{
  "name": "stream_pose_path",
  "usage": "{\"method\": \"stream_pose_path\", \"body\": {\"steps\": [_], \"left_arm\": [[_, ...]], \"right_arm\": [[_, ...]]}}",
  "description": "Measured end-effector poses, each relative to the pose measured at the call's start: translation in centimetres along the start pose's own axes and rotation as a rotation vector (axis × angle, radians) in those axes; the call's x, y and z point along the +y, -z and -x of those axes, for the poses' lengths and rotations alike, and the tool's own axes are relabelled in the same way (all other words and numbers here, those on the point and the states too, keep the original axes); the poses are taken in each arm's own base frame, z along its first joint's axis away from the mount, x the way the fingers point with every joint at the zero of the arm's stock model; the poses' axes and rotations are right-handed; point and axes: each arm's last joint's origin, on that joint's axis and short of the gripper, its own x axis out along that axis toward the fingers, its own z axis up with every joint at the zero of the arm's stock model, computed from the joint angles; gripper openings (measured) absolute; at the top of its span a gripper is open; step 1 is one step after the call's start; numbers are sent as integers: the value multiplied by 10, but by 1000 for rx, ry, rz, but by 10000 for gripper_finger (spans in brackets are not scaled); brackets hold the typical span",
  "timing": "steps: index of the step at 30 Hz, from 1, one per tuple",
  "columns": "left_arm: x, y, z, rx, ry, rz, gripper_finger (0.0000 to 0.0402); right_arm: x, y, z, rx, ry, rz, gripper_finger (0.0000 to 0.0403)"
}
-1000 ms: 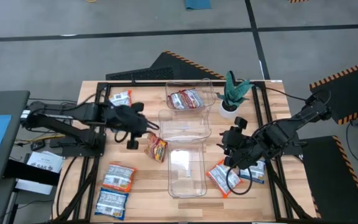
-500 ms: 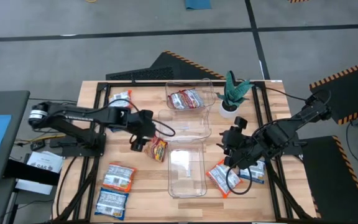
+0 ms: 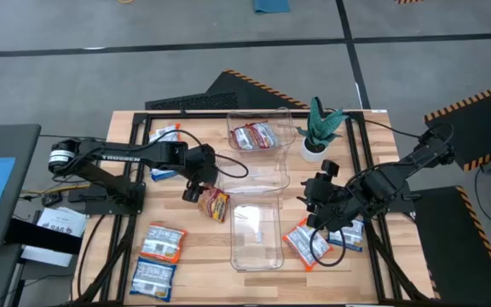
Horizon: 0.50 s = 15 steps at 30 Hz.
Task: Sort Maruchan noodles
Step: Put the red noodle pack into the top transparent bin
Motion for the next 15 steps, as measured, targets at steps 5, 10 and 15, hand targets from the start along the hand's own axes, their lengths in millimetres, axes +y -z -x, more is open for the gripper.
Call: {"method": "stream_pose_path", "body": {"steps": [5, 10, 15], "left_arm": [[1, 4, -5, 36, 43, 10, 227], [1, 5, -10, 40, 83, 10, 227], [0, 8, -14, 77, 123, 11, 226]], "right_arm": [[0, 0, 0, -1, -1, -2, 211], [0, 0, 0, -1, -1, -8, 211], [0, 0, 0, 1, -1, -7, 211]]}}
